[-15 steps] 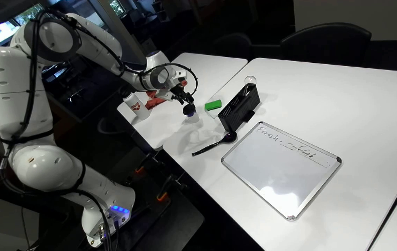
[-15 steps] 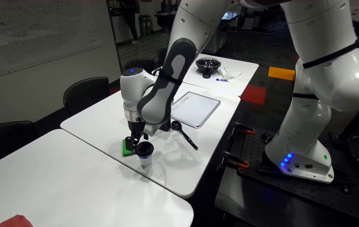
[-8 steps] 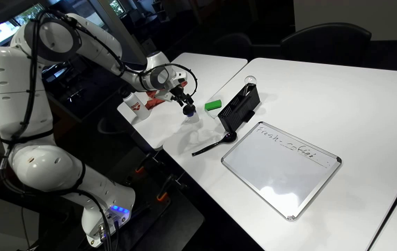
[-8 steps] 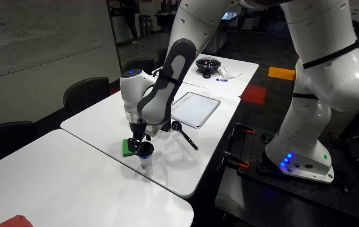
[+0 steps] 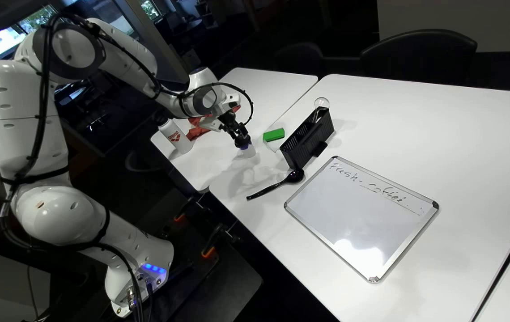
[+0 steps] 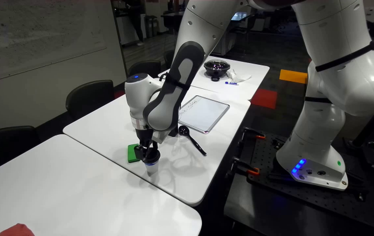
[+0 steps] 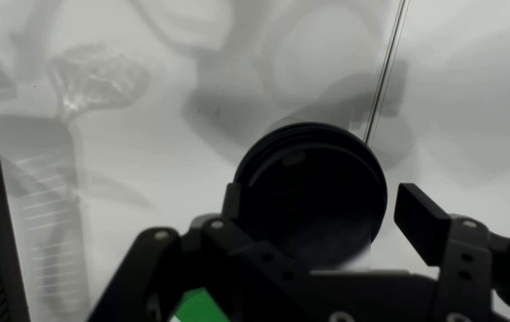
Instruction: Put the lid from the cup on the table
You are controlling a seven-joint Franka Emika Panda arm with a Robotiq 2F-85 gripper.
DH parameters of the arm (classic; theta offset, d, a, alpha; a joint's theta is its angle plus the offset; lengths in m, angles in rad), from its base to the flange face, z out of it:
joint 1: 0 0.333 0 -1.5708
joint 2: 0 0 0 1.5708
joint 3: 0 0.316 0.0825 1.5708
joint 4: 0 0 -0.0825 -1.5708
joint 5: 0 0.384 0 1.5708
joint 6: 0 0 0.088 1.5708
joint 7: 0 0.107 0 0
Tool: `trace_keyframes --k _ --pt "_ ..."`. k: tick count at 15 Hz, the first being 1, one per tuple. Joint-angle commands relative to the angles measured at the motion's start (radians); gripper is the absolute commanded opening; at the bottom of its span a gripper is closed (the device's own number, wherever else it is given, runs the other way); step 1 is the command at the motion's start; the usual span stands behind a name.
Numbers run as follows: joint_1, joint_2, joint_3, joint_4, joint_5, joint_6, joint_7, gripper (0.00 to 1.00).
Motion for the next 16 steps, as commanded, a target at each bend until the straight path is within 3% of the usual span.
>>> trace_keyframes --k 1,16 --pt "0.010 -0.005 -0.003 0.007 0.006 -0.034 -0.005 0.86" --pt "0.023 -0.027 -0.006 -0.006 0.003 -0.033 0.000 0.73"
